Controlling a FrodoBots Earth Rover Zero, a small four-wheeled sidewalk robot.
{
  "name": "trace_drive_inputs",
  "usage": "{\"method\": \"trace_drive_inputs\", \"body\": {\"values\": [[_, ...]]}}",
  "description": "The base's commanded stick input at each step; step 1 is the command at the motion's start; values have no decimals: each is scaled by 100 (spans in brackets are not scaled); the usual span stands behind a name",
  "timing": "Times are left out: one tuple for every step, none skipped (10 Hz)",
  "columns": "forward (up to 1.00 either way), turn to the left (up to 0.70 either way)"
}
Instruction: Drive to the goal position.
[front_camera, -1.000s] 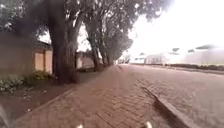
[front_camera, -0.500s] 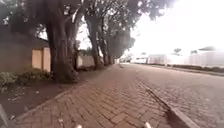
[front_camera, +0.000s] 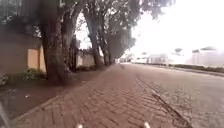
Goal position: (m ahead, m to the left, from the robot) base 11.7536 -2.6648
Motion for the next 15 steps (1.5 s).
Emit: {"method": "trace_drive_inputs", "body": {"values": [[70, 0], [70, 0], [70, 0], [70, 0], [70, 0], [70, 0], [70, 0], [70, 0], [70, 0], [70, 0], [70, 0], [70, 0], [70, 0], [70, 0], [70, 0]]}}
